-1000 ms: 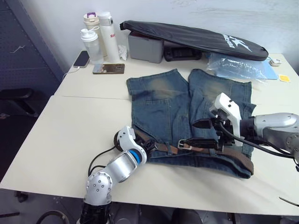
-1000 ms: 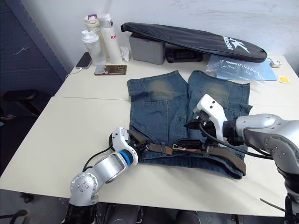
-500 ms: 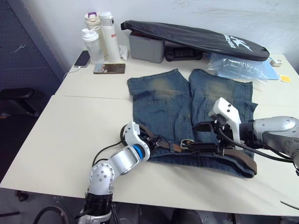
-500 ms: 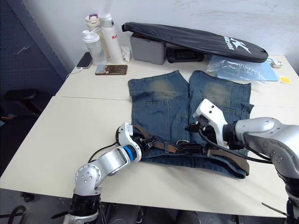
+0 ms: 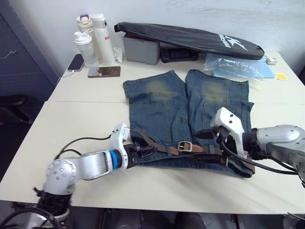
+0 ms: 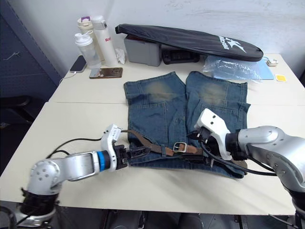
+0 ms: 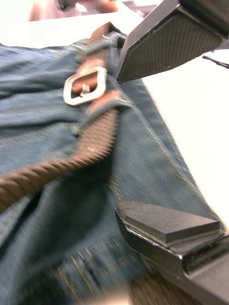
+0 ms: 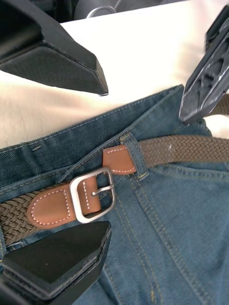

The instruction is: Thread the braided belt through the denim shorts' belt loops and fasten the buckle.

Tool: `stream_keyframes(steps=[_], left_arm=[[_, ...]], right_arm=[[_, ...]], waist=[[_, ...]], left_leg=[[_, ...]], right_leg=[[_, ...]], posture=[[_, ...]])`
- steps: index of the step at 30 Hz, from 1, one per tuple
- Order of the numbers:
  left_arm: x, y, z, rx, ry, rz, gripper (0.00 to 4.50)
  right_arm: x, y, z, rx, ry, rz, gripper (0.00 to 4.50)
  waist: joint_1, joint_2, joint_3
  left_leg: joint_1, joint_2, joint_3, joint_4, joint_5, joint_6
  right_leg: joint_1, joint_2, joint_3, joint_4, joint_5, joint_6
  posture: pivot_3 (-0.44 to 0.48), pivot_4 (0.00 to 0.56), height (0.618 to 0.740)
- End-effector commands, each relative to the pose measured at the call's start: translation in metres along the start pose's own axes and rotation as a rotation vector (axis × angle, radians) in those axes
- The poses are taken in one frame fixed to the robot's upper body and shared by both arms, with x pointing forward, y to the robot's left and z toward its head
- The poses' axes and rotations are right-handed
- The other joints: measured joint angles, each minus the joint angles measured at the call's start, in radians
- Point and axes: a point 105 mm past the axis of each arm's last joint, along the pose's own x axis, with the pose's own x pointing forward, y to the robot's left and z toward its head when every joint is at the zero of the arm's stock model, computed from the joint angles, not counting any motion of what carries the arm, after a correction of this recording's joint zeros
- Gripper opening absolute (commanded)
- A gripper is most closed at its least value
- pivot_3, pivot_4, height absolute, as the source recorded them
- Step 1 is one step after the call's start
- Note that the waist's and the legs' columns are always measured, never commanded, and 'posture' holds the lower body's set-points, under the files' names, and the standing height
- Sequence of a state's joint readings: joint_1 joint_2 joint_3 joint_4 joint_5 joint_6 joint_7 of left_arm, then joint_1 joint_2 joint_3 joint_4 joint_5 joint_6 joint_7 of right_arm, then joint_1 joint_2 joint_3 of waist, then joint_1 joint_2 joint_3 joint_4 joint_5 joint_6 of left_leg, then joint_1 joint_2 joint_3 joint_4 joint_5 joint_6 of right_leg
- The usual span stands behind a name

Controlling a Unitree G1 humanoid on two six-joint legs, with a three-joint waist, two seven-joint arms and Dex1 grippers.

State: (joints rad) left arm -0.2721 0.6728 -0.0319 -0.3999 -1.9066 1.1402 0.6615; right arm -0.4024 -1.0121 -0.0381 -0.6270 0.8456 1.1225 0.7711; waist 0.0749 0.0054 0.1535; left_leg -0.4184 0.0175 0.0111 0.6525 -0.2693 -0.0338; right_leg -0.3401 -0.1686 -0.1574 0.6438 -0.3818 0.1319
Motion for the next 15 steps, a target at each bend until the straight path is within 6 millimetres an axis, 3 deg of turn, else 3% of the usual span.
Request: stream_keyframes(steps=[1,6,10,14,15], left_arm=[[-0.027,-0.018,-0.006,0.207,0.167,-0.128,4.35],[-0.059,-0.031,-0.010,0.462,0.366,-0.229,4.35],[-0.057,-0.036,0.014,0.668,0.303,-0.275,4.35],[-0.055,-0.033,0.025,0.792,0.290,-0.324,4.35],[-0.055,-0.032,0.026,0.816,0.299,-0.334,4.45]], right_arm=[[0.004,0.008,0.005,-0.114,0.001,0.009,4.50],[0.015,0.014,0.007,-0.307,0.017,0.001,4.50],[0.030,0.020,0.001,-0.489,0.062,0.016,4.50],[0.040,0.022,-0.009,-0.604,0.099,0.016,4.50],[0.043,0.021,-0.009,-0.628,0.097,0.008,4.24]], waist=[[0.000,0.000,0.000],[0.000,0.005,0.002],[-0.003,0.005,0.003],[-0.004,0.006,0.004],[-0.005,0.006,0.005]], left_leg=[[0.000,0.000,0.000,0.000,0.000,0.000],[-0.001,0.000,0.000,-0.004,0.001,-0.001],[0.000,-0.001,0.002,-0.007,0.000,-0.002],[0.000,0.000,0.003,-0.008,0.002,-0.004],[0.000,0.001,0.003,-0.008,0.002,-0.004]], right_leg=[[0.000,0.000,0.000,0.001,0.000,0.000],[-0.003,0.001,-0.001,-0.002,0.000,-0.001],[-0.003,0.002,0.001,-0.004,0.000,-0.001],[-0.004,0.003,0.001,-0.004,-0.001,-0.001],[-0.004,0.003,0.002,-0.004,-0.001,-0.001]], posture=[[0.000,0.150,0.645],[0.000,0.150,0.645],[0.000,0.150,0.645],[0.000,0.150,0.645],[0.000,0.150,0.645]])
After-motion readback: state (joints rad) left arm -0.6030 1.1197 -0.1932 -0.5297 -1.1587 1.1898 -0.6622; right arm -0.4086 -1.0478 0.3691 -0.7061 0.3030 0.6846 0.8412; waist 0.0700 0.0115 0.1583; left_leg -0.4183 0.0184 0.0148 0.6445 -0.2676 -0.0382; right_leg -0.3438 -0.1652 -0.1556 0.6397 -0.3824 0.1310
